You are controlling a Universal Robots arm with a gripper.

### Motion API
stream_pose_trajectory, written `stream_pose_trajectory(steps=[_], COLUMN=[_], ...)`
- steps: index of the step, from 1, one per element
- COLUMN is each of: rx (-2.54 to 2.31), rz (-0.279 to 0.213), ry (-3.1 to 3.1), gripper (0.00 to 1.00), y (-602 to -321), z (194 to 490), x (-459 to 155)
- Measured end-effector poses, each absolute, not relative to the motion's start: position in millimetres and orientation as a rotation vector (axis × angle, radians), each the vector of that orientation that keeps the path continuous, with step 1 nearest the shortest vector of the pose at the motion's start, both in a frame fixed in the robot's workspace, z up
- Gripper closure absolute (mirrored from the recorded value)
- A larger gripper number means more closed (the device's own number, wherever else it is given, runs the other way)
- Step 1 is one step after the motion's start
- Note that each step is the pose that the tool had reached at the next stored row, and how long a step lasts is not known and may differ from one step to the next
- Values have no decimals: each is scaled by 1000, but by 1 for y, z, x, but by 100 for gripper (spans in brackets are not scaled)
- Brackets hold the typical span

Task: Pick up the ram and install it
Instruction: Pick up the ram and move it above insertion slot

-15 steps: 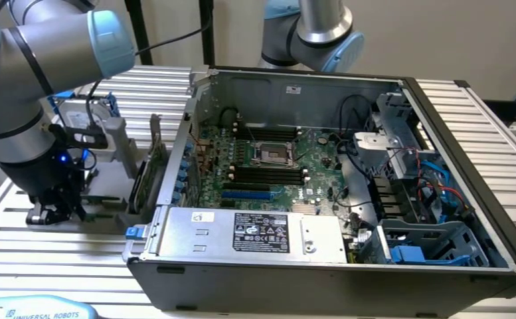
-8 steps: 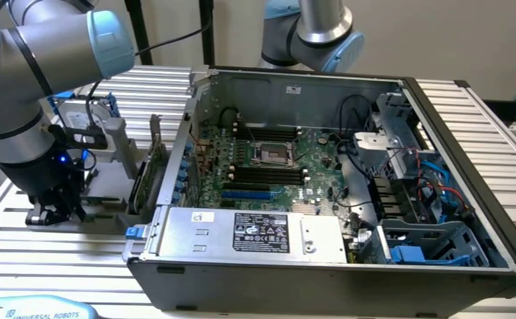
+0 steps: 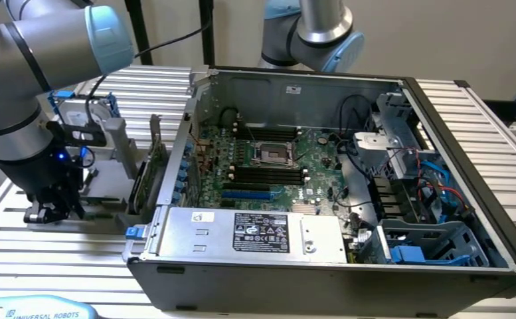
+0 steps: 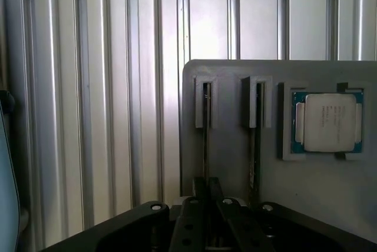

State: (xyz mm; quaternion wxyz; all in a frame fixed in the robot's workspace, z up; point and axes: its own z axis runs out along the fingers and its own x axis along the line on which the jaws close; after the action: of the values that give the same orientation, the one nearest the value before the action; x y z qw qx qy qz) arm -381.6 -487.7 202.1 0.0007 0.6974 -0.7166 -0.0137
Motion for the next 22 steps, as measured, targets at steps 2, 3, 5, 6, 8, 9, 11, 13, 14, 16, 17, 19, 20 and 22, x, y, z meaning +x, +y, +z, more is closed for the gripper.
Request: stream_pose_trajectory(steps=[2,3,5,6,8,9,11,13,14,16,17,19,20,22], rx=[2193,2194,2196,2198,2200,2201,2203,2205,2206,2208,2210,2213,2214,2218], rz=[-46,-47,-49,-50,-52,-53,-54,-56,-57,-60,-61,-64,-65,-68], ry=[-2250,-2249,-2249,-2248,-2248,-2247,-2247,-2246,-2246,-2246,-2246,-2245,-2244,-2243], gripper=[87,87,87,87,87,87,87,87,87,87,87,87,87,87], y=[-488,-488,-488,-488,-488,-488,-488,-488,-488,-488,-488,-488,-488,-488], z=[206,207,212,214,219,221,227,233,236,244,248,257,261,270], x=[-381,-381,-381,-381,-380,-380,-379,-379,-378,-377,-377,-375,-374,-373])
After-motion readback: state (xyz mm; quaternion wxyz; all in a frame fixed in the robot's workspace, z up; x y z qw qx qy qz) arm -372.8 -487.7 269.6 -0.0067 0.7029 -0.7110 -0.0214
